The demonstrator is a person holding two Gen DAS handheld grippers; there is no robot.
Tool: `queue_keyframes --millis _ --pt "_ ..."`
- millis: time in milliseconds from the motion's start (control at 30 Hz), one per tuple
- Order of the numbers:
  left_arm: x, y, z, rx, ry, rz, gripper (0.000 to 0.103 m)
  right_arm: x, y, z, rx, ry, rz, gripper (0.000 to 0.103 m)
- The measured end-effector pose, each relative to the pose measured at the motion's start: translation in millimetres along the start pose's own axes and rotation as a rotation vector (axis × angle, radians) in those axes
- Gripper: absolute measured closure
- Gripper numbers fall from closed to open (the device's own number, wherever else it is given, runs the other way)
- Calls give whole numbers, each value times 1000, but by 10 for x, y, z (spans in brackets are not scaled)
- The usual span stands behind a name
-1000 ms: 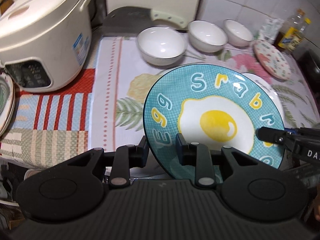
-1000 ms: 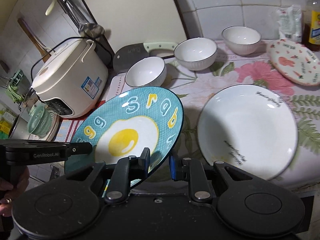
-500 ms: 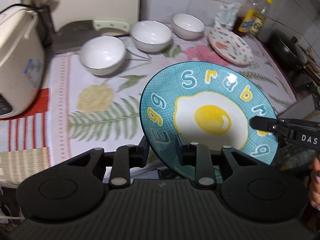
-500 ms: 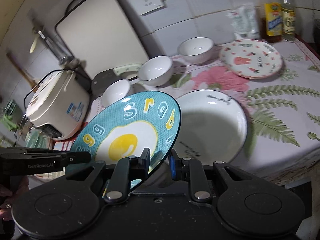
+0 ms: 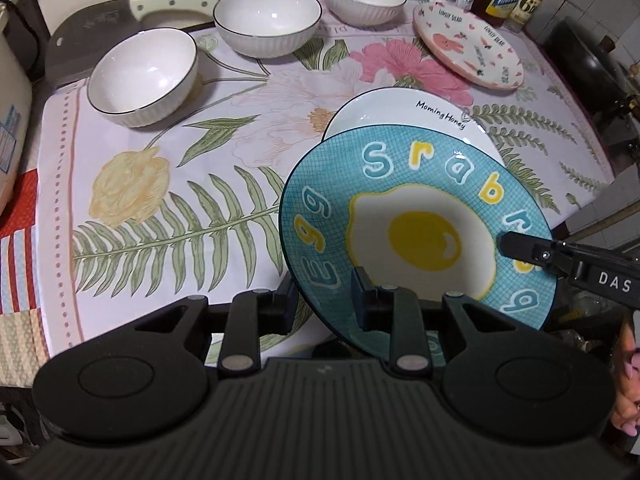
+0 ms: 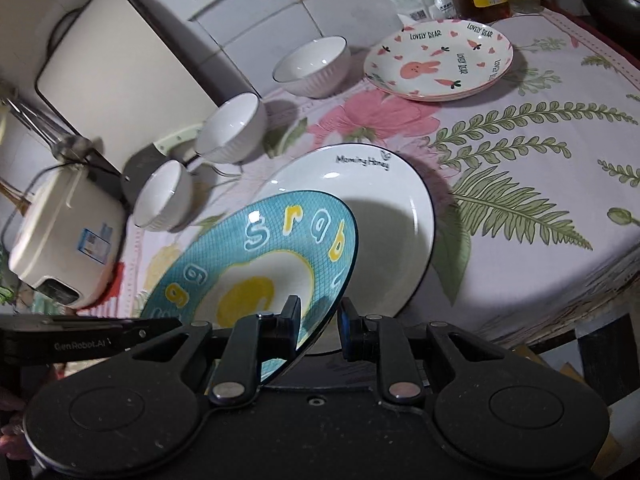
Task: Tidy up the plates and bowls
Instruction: 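Lift the teal egg plate and carry it over the white plate, then lower the egg plate into the white plate and open both grippers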
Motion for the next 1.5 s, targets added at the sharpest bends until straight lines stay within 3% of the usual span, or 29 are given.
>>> queue_keyframes --millis 433,633,1000,1200,1500 --pt "209 -343 135 -28 -60 -42 78 65 -272 218 -38 26 2 79" --pt "152 -522 95 -67 12 -133 78 106 -389 250 -86 76 -21 79" --pt "236 -459 65 -116 55 -134 79 256 -524 235 -151 127 -20 79" --pt "196 -532 60 -110 63 -137 90 338 -597 179 -213 132 -11 77" --pt "187 -526 -8 -124 80 -133 92 257 -607 -8 -293 194 10 67"
Point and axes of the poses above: each gripper's, at about its wrist camera, not at the fingertips, and y roughly against the way its jaws point, z to its right, x to its top, the point moved 1 cm from there along -y, roughly the way its jaws point, and after that the axes turned 14 degrees about z, right-handed, at the moved point
